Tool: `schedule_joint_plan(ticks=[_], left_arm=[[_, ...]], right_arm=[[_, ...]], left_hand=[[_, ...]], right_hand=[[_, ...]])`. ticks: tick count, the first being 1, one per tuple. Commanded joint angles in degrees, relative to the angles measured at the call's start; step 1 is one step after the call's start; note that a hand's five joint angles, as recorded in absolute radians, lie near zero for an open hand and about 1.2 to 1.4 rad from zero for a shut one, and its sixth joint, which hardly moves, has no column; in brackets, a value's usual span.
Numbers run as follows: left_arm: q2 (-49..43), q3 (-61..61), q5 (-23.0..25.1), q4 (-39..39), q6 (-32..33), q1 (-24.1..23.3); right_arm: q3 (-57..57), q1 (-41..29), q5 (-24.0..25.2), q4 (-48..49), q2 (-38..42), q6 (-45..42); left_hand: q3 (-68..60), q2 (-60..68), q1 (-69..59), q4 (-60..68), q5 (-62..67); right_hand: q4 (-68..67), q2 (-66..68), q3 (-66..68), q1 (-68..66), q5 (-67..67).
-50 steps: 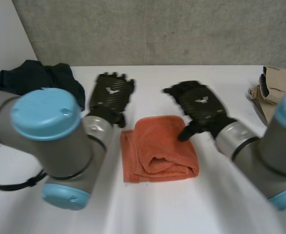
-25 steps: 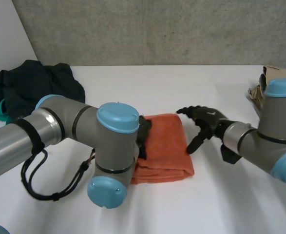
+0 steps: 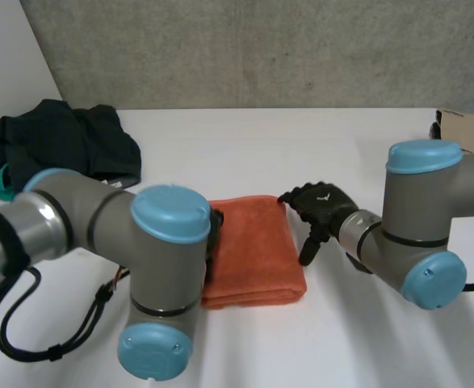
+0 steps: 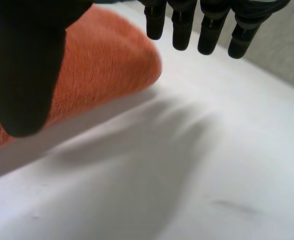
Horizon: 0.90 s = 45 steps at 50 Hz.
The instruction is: Fold the laundry.
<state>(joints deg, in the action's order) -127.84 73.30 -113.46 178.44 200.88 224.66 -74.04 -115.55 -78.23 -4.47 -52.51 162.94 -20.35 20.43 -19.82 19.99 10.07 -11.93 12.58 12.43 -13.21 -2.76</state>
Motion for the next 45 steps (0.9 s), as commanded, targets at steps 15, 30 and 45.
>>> schedule_joint_plan(ticks=[15, 30, 45], left_arm=[[16.65, 3.95, 21.96, 0.68, -1.54, 7.9], [15.6, 4.31, 22.93, 0.68, -6.29, 7.9], [15.6, 4.57, 22.93, 0.77, -6.29, 7.9]], right_arm=[[-32.74, -12.06, -1.75, 30.55, -14.82, -3.86], [-28.0, -11.8, -1.66, 37.78, -4.18, -11.24], [-22.73, -11.71, -1.31, 39.01, -0.93, -11.07]], left_hand=[[6.26, -6.35, 5.73, -5.9, -5.98], [5.76, -5.84, 5.23, -5.4, -5.48], [5.43, -5.51, 4.89, -5.06, -5.14]], right_hand=[[1.93, -2.58, -2.43, 3.21, 2.76], [-16.29, 15.65, 15.79, -15.01, -15.47], [-39.17, 38.53, 38.67, -37.89, -38.35]])
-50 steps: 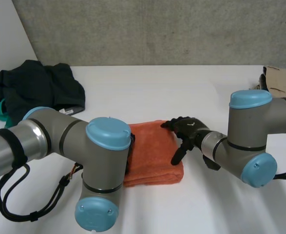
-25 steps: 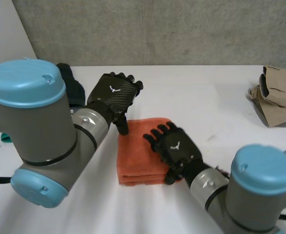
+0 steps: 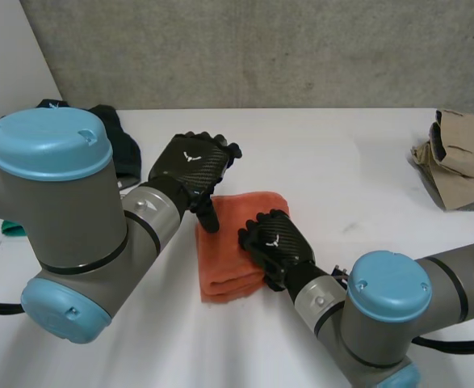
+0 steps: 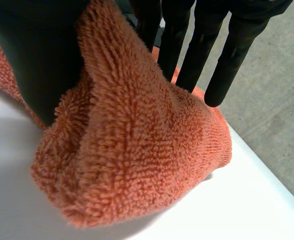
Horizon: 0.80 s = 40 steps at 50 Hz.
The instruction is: Fold the laundry.
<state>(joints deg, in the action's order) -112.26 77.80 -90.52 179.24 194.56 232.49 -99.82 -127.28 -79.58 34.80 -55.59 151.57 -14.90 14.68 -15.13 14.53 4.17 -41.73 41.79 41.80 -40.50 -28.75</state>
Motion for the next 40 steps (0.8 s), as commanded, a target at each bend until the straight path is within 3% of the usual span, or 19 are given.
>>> schedule_joint_plan(ticks=[1, 4, 14, 22, 26, 32, 40], left_arm=[[0.02, 0.07, -0.01, -0.03, 0.03, 0.07], [0.02, 0.15, -0.01, -0.03, -0.06, 0.07], [0.99, -1.34, 0.43, 0.32, 0.2, -0.28], [1.16, -5.82, 3.33, 0.4, -0.24, -2.21], [1.16, -7.05, 3.77, 0.4, -0.24, -3.44], [1.16, -7.14, 3.86, 0.4, -0.06, -5.2], [1.08, -7.05, 3.95, 0.4, -0.06, -6.7]], right_arm=[[3.23, 0.01, 0.04, -0.35, 2.41, 0.3], [4.45, 0.01, -0.05, -0.43, 3.11, 0.47], [11.31, 8.7, 0.04, -1.05, -2.85, 0.48], [21.94, 20.74, 6.71, -0.35, -7.52, 3.81], [28.79, 29.0, 9.53, 0.27, -7.43, 11.44], [40.22, 42.98, 11.02, 3.96, -0.06, 25.25], [49.28, 52.82, 19.89, 7.65, 13.12, 28.34]], left_hand=[[0.14, 0.08, 0.37, 0.23, 0.58], [-0.03, 0.25, 0.21, 0.39, 0.75], [0.31, -0.09, 0.54, 0.06, 0.41], [0.14, 0.08, 0.37, 0.23, 0.58], [0.14, 0.08, 0.37, 0.23, 0.58], [0.14, 0.08, 0.37, 0.23, 0.58], [0.14, 0.08, 0.37, 0.23, 0.58]], right_hand=[[-12.4, 12.33, 12.32, -13.62, -15.37], [-38.17, 38.11, 38.09, -39.39, -41.15], [-38.27, 38.21, 38.2, -39.5, -41.25], [-38.27, 38.21, 38.2, -39.5, -41.25], [-38.27, 38.21, 38.2, -39.5, -41.25], [-38.27, 38.21, 38.2, -39.5, -41.25], [-38.27, 38.21, 38.2, -39.5, -41.25]])
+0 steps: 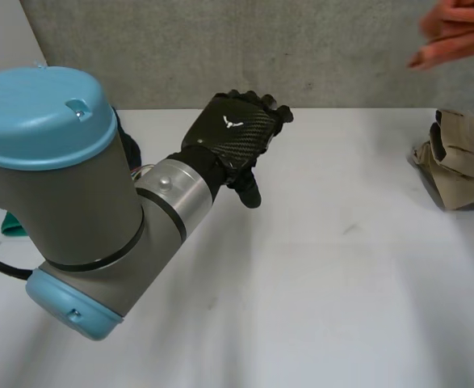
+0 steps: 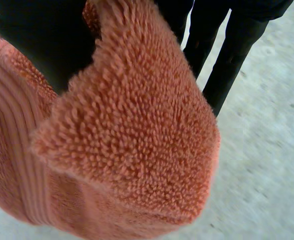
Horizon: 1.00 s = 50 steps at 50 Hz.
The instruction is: Fold the laundry.
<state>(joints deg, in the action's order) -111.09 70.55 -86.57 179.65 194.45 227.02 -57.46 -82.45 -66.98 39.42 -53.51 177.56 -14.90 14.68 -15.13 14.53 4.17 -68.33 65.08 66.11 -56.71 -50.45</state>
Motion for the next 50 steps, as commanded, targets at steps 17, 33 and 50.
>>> schedule_joint_plan(ticks=[17, 33, 50], left_arm=[[-0.62, 1.17, 0.26, 0.18, -0.12, -2.72], [-0.01, 1.43, 0.35, 0.18, -0.03, -4.04], [5.79, 0.9, 1.49, 1.23, -0.12, -4.57]], right_arm=[[4.38, 18.64, 23.38, 12.43, 26.79, 7.18], [-6.07, 21.8, 20.23, 6.31, 13.47, 7.1], [-2.21, 30.16, -4.02, -28.0, -3.08, -26.2]], left_hand=[[-0.03, 0.25, 0.21, 0.39, 0.75], [0.14, 0.08, 0.38, 0.23, 0.58], [3.83, -3.61, 4.07, -3.47, -3.11]], right_hand=[[-11.67, 14.92, 13.89, -23.29, -19.55], [58.33, -55.08, -56.11, 46.71, 50.45], [58.33, -55.08, -56.11, 46.71, 50.45]])
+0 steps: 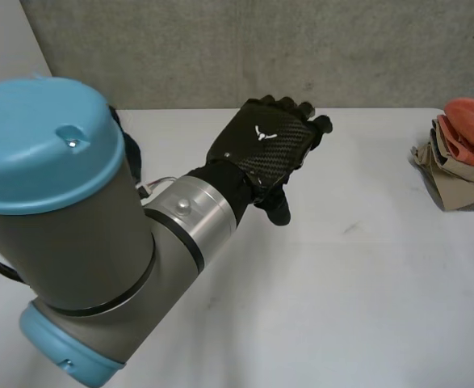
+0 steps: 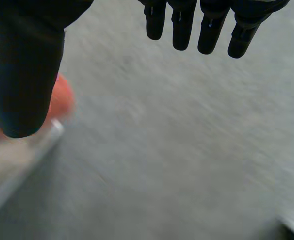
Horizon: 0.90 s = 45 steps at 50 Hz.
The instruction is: Fold the laundry.
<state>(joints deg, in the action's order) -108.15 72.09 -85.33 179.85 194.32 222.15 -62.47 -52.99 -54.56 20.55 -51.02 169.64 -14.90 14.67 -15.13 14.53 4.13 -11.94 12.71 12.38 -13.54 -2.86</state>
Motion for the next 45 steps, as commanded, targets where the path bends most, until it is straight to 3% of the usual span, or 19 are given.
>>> schedule_joint_plan(ticks=[1, 6, 9, 14, 18, 22, 30, 37, 41, 43, 45], left_arm=[[3.29, -0.64, 0.16, 1.55, 0.18, 0.47], [6.19, -0.64, -0.45, 5.68, 0.62, 4.68], [7.16, -0.37, -0.81, 7.18, 0.71, 11.96], [5.68, -0.81, -0.54, 7.79, 0.8, 27.41], [-1.94, -2.65, 0.33, 7.97, 1.76, 37.87], [-11.69, -7.38, 2.43, 7.8, 5.35, 44.57], [-31.92, -19.07, 9.82, 8.14, 20.28, 50.55], [-43.8, -29.89, 11.06, 8.41, 23.03, 52.15], [-46.36, -33.07, 10.88, 8.06, 22.86, 52.06], [-46.36, -33.07, 10.53, 8.32, 22.59, 51.89], [-45.93, -33.07, 9.4, 8.32, 22.59, 51.1]], right_arm=[[2.44, -0.18, -17.93, -8.52, -5.93, -19.42], [-5.53, -11.41, -17.78, 0.77, -15.82, -14.01], [-12.31, -14.42, -16.02, 5.45, -22.0, -9.78], [-28.9, -21.87, -6.64, 15.63, -33.24, -4.24], [-38.14, -29.77, -1.8, 18.29, -35.55, -4.84], [-43.86, -34.8, -0.99, 17.16, -35.2, -7.82], [-47.84, -36.31, -1.95, 10.49, -30.82, -14.24], [-48.63, -35.43, -2.13, 4.5, -28.17, -18.64], [-49.77, -35.26, -1.95, 3.7, -28.26, -19.17], [-50.03, -35.17, -2.04, 3.62, -28.43, -19.17], [-50.12, -35.17, -2.13, 3.62, -28.78, -19.17]], left_hand=[[4.34, -4.12, 4.57, -3.97, -3.58], [4.68, -4.46, 4.91, -4.32, -3.92], [4.68, -4.46, 4.91, -4.32, -3.92], [4.68, -4.46, 4.91, -4.32, -3.92], [4.68, -4.46, 4.91, -4.32, -3.92], [4.68, -4.46, 4.91, -4.32, -3.92], [4.18, -3.95, 4.41, -3.81, -3.42], [-0.18, 0.41, 0.05, 0.55, 0.94], [-31.07, 31.3, -30.84, 31.44, 31.83], [-59.12, 59.35, -58.89, 59.49, 59.89], [-65.1, 65.33, -64.87, 65.47, 65.87]], right_hand=[[1.94, -2.71, -2.38, 3.54, 2.86], [1.94, -2.71, -2.38, 3.54, 2.86], [1.94, -2.71, -2.38, 3.54, 2.86], [1.94, -2.71, -2.38, 3.54, 2.86], [1.94, -2.71, -2.38, 3.54, 2.86], [1.94, -2.71, -2.38, 3.54, 2.86], [1.94, -2.71, -2.38, 3.54, 2.86], [1.94, -2.71, -2.38, 3.54, 2.86], [1.94, -2.71, -2.38, 3.54, 2.86], [1.94, -2.71, -2.38, 3.54, 2.86], [1.94, -2.71, -2.38, 3.54, 2.86]])
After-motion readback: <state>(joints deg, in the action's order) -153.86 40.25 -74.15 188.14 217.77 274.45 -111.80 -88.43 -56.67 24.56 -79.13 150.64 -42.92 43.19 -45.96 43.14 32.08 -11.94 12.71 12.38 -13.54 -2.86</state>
